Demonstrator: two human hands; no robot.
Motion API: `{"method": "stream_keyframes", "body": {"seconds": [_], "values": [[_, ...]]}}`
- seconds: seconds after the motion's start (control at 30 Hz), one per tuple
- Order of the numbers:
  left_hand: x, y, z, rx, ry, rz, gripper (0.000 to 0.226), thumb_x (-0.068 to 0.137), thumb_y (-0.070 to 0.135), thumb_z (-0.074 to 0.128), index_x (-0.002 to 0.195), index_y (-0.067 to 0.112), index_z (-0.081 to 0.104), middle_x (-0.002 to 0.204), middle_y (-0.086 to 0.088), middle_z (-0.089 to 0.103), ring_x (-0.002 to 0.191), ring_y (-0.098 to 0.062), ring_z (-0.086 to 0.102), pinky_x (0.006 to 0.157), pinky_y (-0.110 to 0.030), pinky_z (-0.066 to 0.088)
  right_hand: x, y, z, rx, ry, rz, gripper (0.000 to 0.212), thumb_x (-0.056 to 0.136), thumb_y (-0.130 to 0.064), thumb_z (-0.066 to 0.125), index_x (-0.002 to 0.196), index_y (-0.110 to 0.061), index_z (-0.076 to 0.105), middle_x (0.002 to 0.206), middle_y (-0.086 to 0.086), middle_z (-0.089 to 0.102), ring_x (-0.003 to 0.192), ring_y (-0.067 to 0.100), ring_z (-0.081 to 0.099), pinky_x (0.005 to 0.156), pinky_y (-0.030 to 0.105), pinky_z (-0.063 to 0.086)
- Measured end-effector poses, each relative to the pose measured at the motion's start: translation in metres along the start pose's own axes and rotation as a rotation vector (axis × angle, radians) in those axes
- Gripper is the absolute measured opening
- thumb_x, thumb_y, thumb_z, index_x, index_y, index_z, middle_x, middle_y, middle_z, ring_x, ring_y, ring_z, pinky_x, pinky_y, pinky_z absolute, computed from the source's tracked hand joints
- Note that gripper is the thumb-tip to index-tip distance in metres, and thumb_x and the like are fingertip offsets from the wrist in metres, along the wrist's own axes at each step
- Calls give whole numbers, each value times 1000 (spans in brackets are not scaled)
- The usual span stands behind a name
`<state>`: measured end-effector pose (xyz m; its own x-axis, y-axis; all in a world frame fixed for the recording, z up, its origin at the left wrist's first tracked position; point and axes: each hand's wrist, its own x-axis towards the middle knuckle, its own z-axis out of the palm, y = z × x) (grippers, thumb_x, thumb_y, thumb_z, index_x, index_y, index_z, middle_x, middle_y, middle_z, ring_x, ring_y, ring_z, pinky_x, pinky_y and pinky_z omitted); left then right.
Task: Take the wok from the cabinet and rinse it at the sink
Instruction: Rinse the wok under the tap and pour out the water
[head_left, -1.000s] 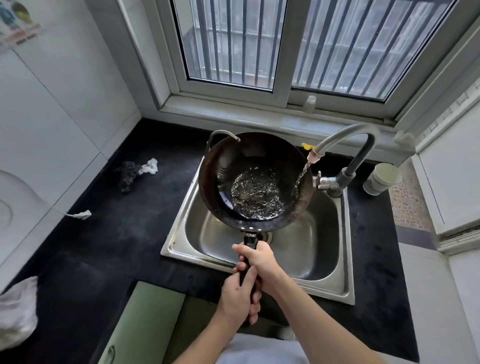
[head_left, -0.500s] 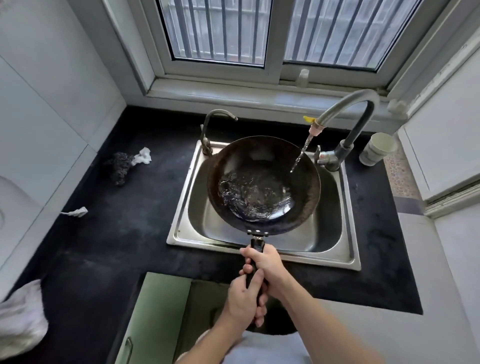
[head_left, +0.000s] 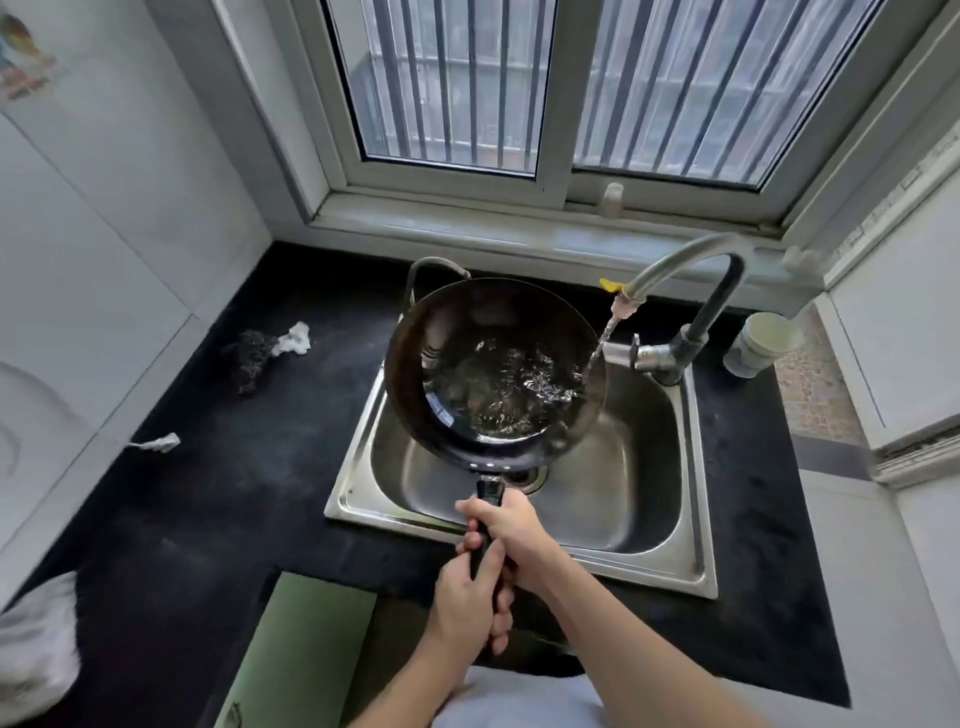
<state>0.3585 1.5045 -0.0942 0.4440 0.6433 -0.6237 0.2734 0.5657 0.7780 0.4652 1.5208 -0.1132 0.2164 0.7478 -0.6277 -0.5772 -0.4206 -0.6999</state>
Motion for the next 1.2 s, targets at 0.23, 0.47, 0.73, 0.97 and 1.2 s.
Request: {"method": "stream_keyframes", "body": {"seconds": [0.23,0.47,0.73,0.97,1.2], "values": [[-6,-19,-7,64,6,-12,39,99,29,49,72,2,47,47,-6,47,31,-19,38,33,-24,35,-7,20,-1,26,-5,34,22,91,0,62,76,-9,49,58,1,47,43,12,44,56,34,55],[-11,-32,-1,84,-27,-50,38,99,29,49,73,3,50,49,-8,47,33,-19,39,34,-24,36,-17,33,-14,27,12,39,24,94,-2,61,75,-10,49,59,0,47,43,11,45,57,34,55],[-4,-20,14,123,-8,-35,35,99,30,50,76,3,51,49,-5,47,34,-18,40,34,-26,37,-6,22,-26,29,30,58,25,91,1,61,72,-10,49,56,0,45,40,10,44,55,33,55],[-5,-13,9,166,112,2,34,98,29,51,75,3,53,46,-3,48,31,-19,41,33,-25,36,1,16,-15,-8,-65,45,26,91,0,61,70,-10,51,57,1,46,42,12,46,58,35,56],[-15,-28,-3,149,74,-29,36,99,30,51,74,5,54,48,-6,49,33,-19,41,36,-26,37,-12,32,-9,24,-51,65,26,91,-1,62,70,-10,51,58,2,48,44,12,47,58,34,56]]}}
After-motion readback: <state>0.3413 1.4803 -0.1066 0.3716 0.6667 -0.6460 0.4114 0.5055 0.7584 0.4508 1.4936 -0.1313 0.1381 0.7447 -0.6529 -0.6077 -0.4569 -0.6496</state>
